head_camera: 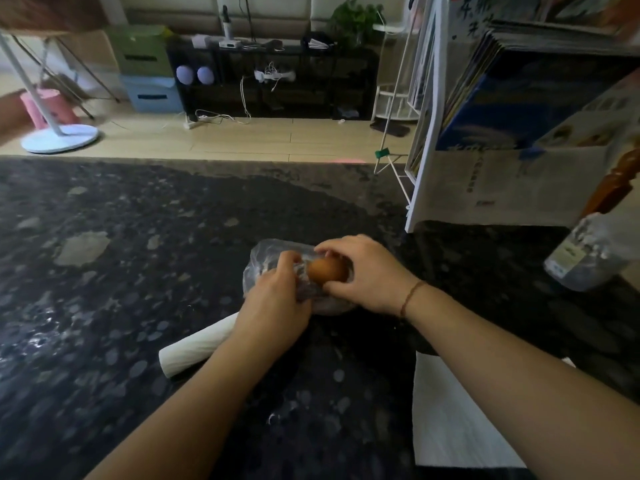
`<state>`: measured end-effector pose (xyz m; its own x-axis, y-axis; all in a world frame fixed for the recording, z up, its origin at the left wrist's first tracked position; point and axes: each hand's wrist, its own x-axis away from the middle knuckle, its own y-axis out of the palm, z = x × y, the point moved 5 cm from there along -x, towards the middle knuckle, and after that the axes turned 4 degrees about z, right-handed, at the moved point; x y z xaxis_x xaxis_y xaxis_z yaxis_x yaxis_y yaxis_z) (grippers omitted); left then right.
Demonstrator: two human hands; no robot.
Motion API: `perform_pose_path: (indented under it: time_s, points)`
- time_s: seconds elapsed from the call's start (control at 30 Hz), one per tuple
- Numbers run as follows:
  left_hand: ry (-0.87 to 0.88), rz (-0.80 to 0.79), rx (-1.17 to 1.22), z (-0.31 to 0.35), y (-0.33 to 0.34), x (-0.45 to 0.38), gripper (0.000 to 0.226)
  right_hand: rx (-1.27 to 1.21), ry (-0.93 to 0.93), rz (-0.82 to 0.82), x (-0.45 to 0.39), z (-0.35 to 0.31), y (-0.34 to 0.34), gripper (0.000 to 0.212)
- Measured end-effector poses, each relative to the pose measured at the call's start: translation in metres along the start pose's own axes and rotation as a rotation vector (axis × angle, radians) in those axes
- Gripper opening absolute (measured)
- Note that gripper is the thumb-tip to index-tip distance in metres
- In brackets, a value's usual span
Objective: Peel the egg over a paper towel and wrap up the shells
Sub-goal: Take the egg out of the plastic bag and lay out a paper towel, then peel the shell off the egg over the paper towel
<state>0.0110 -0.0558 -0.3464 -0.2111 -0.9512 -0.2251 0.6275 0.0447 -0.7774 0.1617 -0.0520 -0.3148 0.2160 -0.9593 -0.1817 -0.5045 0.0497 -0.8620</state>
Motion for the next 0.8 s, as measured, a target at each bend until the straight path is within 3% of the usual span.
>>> perform_pose_path:
  time_s: [0.1,0.2,0.33,0.47,0.57,0.7,0.8]
  points:
    - [0.028,-0.055,-0.153,0.004,0.002,-0.003,0.049,-0.391,0.051,0.184,0.021,0.021,-0.02,0.053]
    - [0.046,-0.08,-0.262,0.007,0.0,-0.008,0.038,-0.665,0.173,0.196,0.044,0.05,-0.033,0.052]
    - [0.033,0.02,-0.288,0.016,-0.008,-0.008,0.057,-0.41,0.273,0.07,0.074,0.082,-0.035,0.044]
    - [0.333,0.209,-0.266,0.054,-0.004,0.003,0.046,-0.463,0.261,0.125,0.093,0.091,-0.031,0.038]
    - [0.477,0.069,-0.158,0.077,0.02,0.011,0.038,-0.325,0.227,0.166,0.104,0.096,-0.031,0.034]
    - [0.412,-0.184,0.008,0.088,0.056,0.01,0.046,-0.175,0.185,0.199,0.114,0.099,-0.039,0.035]
    - [0.396,-0.286,0.045,0.099,0.074,0.004,0.042,-0.211,0.156,0.199,0.117,0.097,-0.037,0.035]
